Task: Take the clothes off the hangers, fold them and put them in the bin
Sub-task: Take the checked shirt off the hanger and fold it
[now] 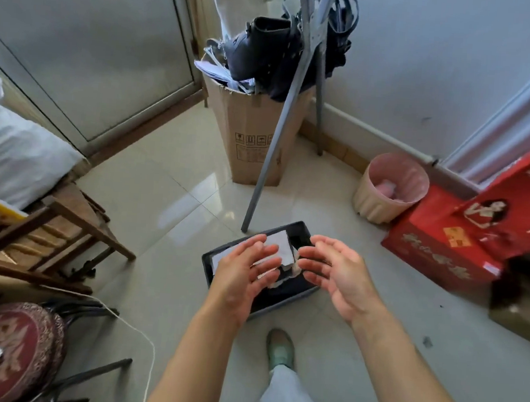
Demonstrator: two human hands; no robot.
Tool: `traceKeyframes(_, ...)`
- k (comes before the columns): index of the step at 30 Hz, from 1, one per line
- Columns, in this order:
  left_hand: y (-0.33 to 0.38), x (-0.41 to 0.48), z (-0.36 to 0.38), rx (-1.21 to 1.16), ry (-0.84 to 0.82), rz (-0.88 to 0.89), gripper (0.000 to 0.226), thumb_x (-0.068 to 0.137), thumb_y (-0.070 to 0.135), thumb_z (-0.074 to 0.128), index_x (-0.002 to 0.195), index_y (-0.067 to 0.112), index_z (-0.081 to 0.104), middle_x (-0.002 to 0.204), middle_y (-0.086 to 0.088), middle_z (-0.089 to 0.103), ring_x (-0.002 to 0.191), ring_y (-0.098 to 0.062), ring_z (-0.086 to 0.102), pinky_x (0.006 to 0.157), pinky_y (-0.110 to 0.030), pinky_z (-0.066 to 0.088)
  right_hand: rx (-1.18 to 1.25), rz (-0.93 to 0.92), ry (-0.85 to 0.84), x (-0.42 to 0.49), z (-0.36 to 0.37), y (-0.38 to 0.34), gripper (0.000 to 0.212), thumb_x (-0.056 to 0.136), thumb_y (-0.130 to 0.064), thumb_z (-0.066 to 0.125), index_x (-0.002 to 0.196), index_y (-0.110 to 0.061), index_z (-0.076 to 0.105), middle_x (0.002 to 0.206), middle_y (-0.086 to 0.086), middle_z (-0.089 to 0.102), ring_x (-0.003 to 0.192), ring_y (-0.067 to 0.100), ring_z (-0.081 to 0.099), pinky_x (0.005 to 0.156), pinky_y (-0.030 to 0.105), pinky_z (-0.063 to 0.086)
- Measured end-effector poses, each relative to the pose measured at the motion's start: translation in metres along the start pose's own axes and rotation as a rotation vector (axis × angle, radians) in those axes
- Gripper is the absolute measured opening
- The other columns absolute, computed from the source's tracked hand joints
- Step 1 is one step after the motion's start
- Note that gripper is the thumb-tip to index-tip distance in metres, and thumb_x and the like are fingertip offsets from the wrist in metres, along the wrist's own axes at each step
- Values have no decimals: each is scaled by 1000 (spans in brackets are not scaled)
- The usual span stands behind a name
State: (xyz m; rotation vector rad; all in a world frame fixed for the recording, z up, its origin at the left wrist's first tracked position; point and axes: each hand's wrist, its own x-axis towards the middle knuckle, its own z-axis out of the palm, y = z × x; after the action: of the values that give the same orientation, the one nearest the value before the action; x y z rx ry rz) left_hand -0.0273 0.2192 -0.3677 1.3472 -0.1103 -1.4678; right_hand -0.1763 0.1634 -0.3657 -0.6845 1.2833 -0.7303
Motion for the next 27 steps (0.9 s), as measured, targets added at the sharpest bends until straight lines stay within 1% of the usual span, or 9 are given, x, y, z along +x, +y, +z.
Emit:
traceKeyframes(4,17,-60,22,-23,-94,63,19,98,17,55,114,12,64,92,-4,77,87,-20,71,78,-33,56,93,-79,12,-71,-22,-19,11,99,-14,50,102,-12,61,84,8,71,67,19,64,64,29,50)
traceKeyframes(6,22,-84,34,-6,-138,90,19,99,16,54,114,12,64,90,-3,77,80,-17,71,75,-33,55,141,-111,38,-103,-38,-25,12,99,-14,49,102,-12,60,81,7,72,67,18,65,63,28,50)
traceKeyframes(10,21,-124,70,59,-265,109,18,99,16,52,111,14,65,88,-4,76,71,-14,71,65,-29,56,200,-185,140,-164,-93,-29,15,99,-14,49,108,-12,61,88,10,72,74,21,66,66,31,49)
traceKeyframes(12,16,-140,92,85,-346,100,19,100,15,51,112,13,64,86,-4,76,69,-13,71,62,-27,58,234,-207,226,-192,-123,-27,16,99,-15,50,108,-11,62,90,11,72,76,22,66,68,32,49)
traceKeyframes(15,-2,-165,130,138,-456,76,20,99,14,51,114,12,64,83,-3,76,66,-13,70,60,-26,58,290,-250,366,-231,-166,-25,17,99,-17,51,108,-12,64,90,12,73,79,24,66,69,33,49)
traceKeyframes(20,-36,-208,192,170,-610,59,21,96,13,54,115,13,64,83,-3,73,70,-15,66,67,-28,56,357,-359,483,-283,-226,-33,16,98,-16,52,105,-12,65,91,12,73,79,24,65,68,33,48)
traceKeyframes(23,-62,-232,229,174,-670,47,21,96,14,55,115,14,64,82,-2,73,73,-15,63,70,-29,52,369,-429,547,-315,-267,-37,15,98,-15,50,103,-13,64,90,11,73,77,23,65,68,34,48)
traceKeyframes(25,-84,-250,255,176,-712,24,22,96,14,55,116,12,64,83,-3,72,73,-15,62,66,-27,52,383,-471,586,-336,-298,-35,15,98,-13,50,104,-12,64,87,10,73,75,22,65,68,34,47)
traceKeyframes(27,-108,-271,282,186,-757,-3,19,96,14,55,113,12,65,82,-3,71,68,-14,62,59,-25,54,398,-498,629,-358,-331,-35,14,97,-13,51,103,-12,63,86,9,73,74,22,65,67,34,47)
